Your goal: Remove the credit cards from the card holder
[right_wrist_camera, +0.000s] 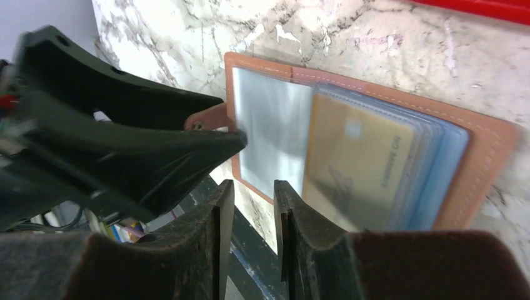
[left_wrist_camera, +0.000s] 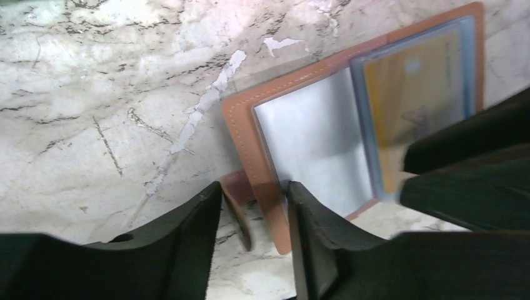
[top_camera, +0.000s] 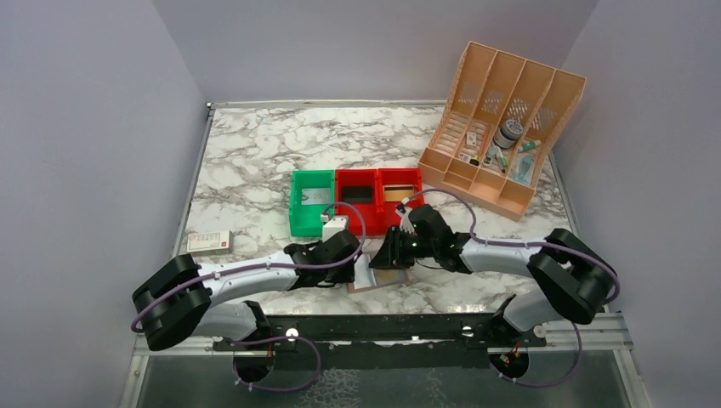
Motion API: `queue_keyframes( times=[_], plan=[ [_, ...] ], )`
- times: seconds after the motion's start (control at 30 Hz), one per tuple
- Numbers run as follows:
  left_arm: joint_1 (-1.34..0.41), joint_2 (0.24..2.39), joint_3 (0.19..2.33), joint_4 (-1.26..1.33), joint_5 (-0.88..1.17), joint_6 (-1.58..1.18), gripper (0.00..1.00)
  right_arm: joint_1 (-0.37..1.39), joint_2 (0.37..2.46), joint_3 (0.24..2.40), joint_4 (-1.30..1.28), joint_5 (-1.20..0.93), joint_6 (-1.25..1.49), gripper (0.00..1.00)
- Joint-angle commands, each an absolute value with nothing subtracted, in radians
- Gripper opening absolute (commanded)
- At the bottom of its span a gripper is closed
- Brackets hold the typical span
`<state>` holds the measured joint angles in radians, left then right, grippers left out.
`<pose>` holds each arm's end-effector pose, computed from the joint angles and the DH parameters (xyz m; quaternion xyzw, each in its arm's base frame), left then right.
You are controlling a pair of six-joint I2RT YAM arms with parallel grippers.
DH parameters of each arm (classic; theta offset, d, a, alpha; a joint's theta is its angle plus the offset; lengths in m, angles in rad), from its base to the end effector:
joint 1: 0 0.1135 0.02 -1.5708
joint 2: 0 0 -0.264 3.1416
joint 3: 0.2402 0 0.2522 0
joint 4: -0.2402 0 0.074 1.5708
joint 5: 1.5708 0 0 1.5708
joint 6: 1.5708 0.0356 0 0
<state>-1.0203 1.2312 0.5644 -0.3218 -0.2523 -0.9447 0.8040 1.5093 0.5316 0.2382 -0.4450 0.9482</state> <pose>0.1233 -0.1840 0.1675 -0.0002 0.9510 -0.1700 0.2583 0.1755 0.2042 0.1359 -0.0246 0.8964 0.4318 0.0970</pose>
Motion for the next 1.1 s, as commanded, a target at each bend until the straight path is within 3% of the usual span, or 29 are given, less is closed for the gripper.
queue_keyframes(
  times=[0.0, 0.2, 0.5, 0.77, 1.07],
  plan=[
    [-1.016, 1.265, 0.553, -0.297, -0.287, -0.934, 0.4, 0.804, 1.376, 0.577, 0.027, -0.242, 0.888, 0.33],
    [-1.016, 1.244, 0.543, -0.273, -0.283, -0.907, 0.27, 0.795, 1.259, 0.59, -0.149, -0.06, 0.835, 0.45],
    [-1.015, 1.286, 0.574, -0.244, -0.247, -0.824, 0.22, 0.785, 1.306, 0.622, -0.241, -0.02, 0.803, 0.45],
    [-1.016, 1.304, 0.591, -0.248, -0.244, -0.803, 0.16, 0.784, 1.331, 0.606, -0.181, -0.113, 0.776, 0.33],
    [-1.016, 1.27, 0.596, -0.239, -0.237, -0.797, 0.19, 0.785, 1.449, 0.615, 0.058, -0.446, 0.72, 0.3]
  ],
)
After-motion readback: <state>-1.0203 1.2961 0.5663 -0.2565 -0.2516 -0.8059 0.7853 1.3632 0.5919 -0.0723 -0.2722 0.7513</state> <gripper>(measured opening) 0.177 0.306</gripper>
